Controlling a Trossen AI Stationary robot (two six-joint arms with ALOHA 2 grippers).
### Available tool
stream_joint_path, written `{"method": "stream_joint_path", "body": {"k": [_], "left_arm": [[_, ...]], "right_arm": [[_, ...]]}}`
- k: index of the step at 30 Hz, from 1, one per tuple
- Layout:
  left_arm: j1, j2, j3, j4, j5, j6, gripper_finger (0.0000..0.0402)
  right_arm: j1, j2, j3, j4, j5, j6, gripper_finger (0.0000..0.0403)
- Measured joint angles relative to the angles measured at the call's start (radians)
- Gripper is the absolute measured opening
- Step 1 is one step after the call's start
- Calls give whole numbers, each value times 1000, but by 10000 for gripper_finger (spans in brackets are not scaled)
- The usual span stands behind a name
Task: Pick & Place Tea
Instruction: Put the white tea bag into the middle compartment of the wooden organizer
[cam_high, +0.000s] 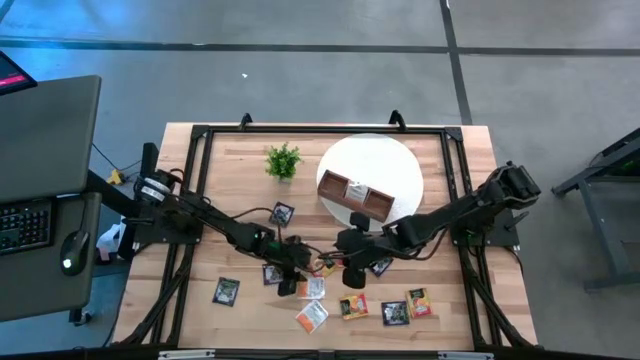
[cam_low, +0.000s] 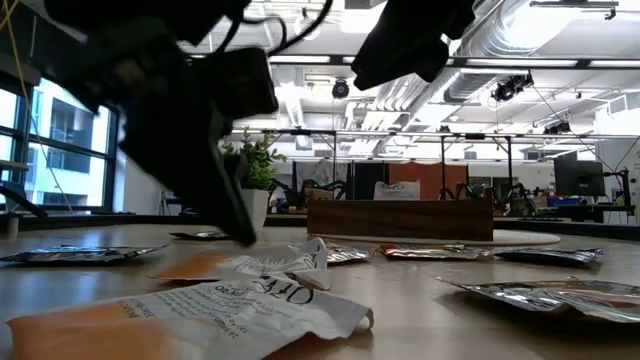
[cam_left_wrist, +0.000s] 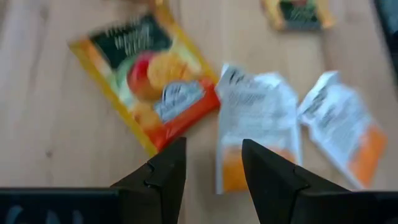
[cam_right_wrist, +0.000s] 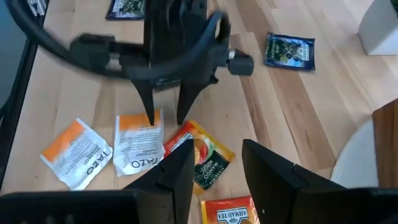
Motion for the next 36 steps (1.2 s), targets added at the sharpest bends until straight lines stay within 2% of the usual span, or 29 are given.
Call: {"method": "stream_joint_path", "body": {"k": [4, 12, 14, 20, 36], "left_arm": [[-10, 32, 1, 42, 5, -27, 154], [-33, 74, 4, 67, -55, -43, 142], [-32, 75, 3, 61, -55, -44, 119], [-27, 76, 2, 50, -42, -48, 13], [-18, -16, 3, 3, -49, -53, 2]], "right_arm": [[0, 0, 0, -1, -6, 19, 131], [8, 0, 0, -4, -25, 44, 131], [12, 0, 0, -3, -25, 44, 131], [17, 0, 0, -1, -16, 44, 131], [17, 0, 0, -1, 2, 41, 131]]}}
